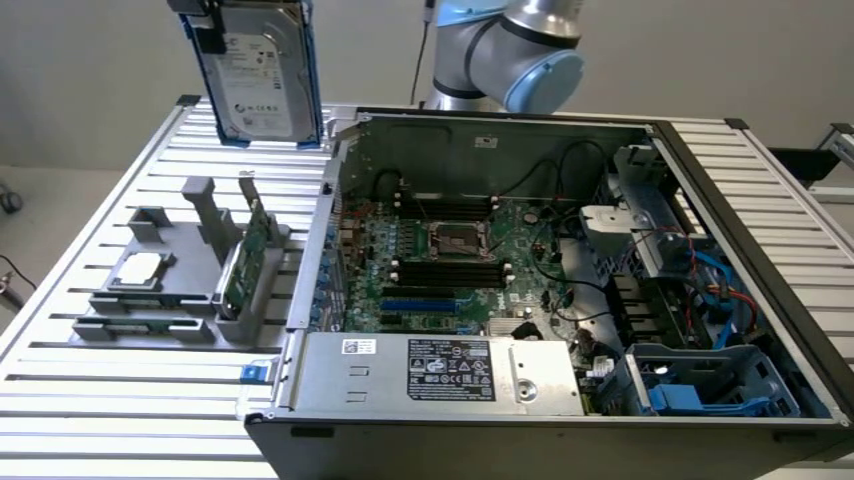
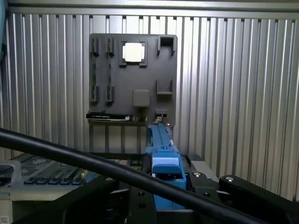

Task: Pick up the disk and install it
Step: 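Pick up the disk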

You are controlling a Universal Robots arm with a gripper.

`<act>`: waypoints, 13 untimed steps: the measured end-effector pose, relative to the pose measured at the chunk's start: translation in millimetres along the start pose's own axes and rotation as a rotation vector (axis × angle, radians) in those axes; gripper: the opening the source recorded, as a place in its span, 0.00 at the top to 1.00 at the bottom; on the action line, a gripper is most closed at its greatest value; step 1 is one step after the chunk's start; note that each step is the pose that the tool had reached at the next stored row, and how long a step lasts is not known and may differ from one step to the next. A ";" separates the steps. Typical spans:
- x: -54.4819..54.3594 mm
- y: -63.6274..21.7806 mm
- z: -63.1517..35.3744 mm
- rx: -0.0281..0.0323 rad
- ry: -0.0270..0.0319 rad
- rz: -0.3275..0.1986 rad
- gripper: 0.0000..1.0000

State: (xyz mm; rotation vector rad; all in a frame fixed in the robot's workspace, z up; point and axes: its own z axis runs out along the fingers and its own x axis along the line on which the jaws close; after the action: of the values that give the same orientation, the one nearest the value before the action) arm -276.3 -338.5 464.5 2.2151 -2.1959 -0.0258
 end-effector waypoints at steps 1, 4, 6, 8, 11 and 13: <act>0.9 -4.3 -1.1 -0.0001 0.0001 0.000 0.67; 3.6 -17.7 -4.1 -0.0001 0.0001 0.000 0.67; 5.3 -26.9 -5.7 0.0000 0.0000 0.000 0.67; 7.0 -35.9 -7.1 0.0000 0.0001 0.000 0.67; 9.7 -49.5 -8.7 -0.0001 0.0001 0.000 0.67; 11.7 -58.5 -9.4 0.0000 0.0001 0.000 0.67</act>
State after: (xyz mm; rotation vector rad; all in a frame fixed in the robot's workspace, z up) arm -217.5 -349.7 472.3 2.2148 -2.1960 -0.0258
